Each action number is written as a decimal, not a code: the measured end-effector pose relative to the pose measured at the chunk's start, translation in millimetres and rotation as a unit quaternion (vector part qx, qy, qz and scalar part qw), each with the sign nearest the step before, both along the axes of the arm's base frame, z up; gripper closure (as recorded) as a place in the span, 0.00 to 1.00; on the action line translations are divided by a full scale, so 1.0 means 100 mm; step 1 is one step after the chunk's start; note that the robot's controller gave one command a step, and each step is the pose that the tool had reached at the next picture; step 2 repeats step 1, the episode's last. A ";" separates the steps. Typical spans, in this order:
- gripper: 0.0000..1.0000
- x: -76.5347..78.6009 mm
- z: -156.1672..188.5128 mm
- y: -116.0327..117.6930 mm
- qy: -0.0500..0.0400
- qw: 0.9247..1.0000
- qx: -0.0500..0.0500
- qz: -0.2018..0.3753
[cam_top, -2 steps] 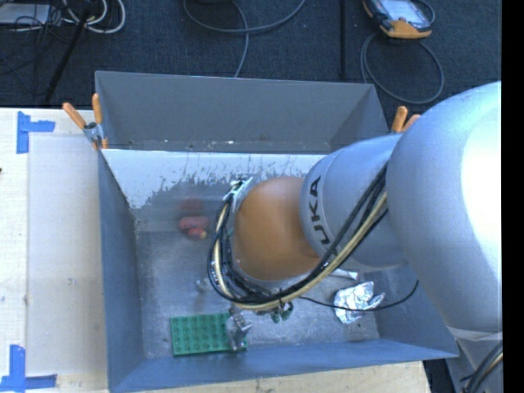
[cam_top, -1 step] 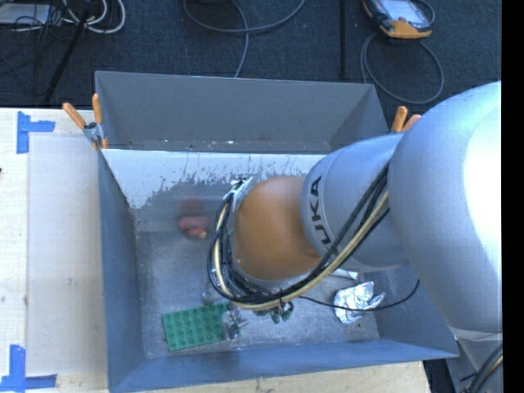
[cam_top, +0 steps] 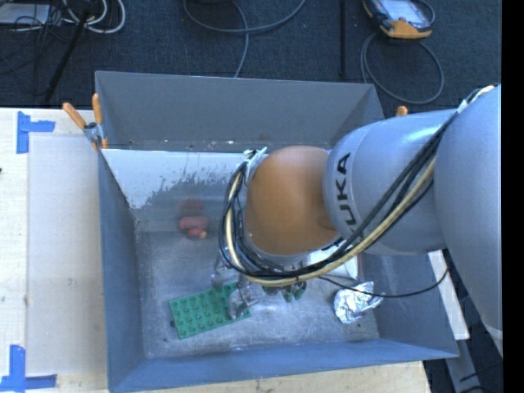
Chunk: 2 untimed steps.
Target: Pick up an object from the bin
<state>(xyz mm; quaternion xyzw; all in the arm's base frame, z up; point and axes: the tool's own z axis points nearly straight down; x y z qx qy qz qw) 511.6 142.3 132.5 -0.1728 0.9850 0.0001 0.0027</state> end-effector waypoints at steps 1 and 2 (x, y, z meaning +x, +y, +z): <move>1.00 0.03 1.32 -0.03 -0.002 1.000 0.000 -0.006; 1.00 0.03 1.32 -0.03 -0.002 1.000 0.000 -0.006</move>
Offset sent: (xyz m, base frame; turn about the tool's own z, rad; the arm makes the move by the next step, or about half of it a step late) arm 0.0012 -0.0034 0.1282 0.0082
